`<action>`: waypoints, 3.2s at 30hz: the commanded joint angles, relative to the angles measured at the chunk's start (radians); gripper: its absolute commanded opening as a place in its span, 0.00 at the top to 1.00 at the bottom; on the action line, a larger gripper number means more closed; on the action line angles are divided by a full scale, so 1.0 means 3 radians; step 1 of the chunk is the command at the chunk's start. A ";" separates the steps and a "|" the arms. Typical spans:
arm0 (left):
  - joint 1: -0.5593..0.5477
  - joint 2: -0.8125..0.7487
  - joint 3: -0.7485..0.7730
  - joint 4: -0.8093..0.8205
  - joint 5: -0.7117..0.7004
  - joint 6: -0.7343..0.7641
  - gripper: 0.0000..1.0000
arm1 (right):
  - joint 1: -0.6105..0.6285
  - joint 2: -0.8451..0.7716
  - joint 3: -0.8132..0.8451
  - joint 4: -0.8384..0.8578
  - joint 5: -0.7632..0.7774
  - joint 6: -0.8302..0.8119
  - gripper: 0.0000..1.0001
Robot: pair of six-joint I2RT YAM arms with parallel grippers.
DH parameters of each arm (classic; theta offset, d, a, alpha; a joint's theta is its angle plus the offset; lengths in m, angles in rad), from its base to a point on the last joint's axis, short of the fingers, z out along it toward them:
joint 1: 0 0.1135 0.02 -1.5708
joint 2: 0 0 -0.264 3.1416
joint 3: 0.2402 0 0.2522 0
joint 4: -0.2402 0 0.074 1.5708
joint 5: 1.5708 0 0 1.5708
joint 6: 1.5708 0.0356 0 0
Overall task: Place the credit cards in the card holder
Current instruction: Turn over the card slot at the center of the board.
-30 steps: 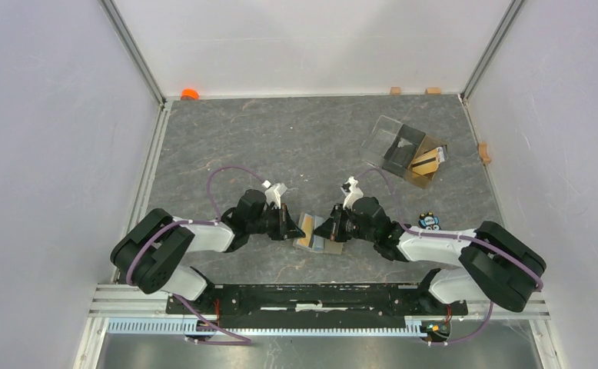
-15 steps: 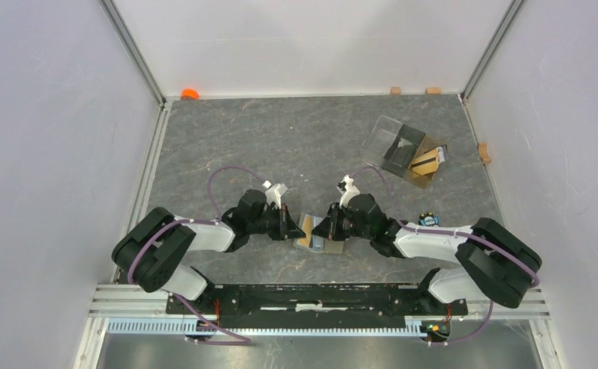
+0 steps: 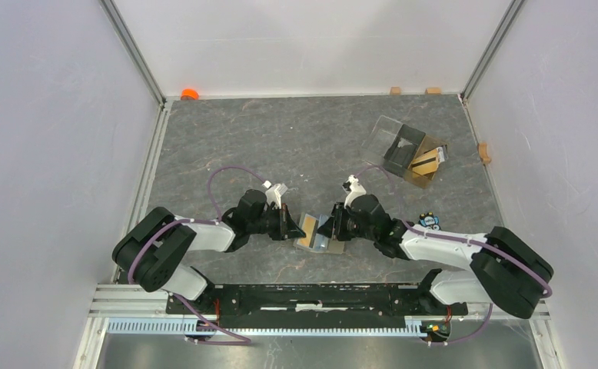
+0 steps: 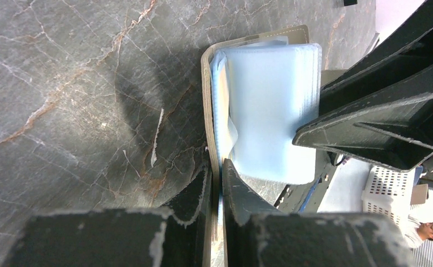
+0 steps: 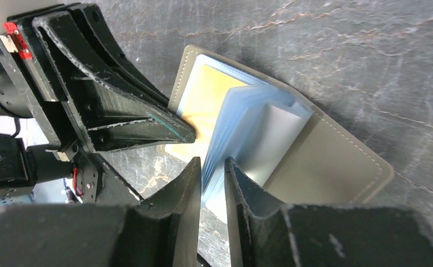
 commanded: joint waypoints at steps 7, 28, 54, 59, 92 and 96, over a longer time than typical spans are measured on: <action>-0.0001 0.0050 0.0033 0.0131 -0.0023 -0.0046 0.97 | 0.0007 -0.0368 0.0137 -0.0589 0.0605 -0.0145 0.71; 0.0000 0.0066 0.0028 0.0152 0.0010 -0.0050 0.98 | 0.0048 -0.0074 0.0273 -0.0862 0.0703 -0.0156 0.73; 0.0001 0.0074 0.0022 0.0141 0.0012 -0.0025 0.98 | 0.0237 -0.0453 0.0488 -0.1306 0.1064 -0.0130 0.38; 0.0001 0.0047 0.0007 0.0142 -0.0003 -0.0025 0.98 | 0.0238 -0.0563 0.0433 -0.1200 0.0965 -0.0048 0.49; 0.0000 0.0049 0.0002 0.0137 -0.0003 -0.0040 0.98 | 0.0202 -0.0394 0.0412 -0.1609 0.0959 0.0226 0.58; -0.0001 0.0045 0.0002 0.0137 -0.0003 -0.0040 0.98 | 0.0202 -0.0392 0.0403 -0.1608 0.0960 0.0230 0.58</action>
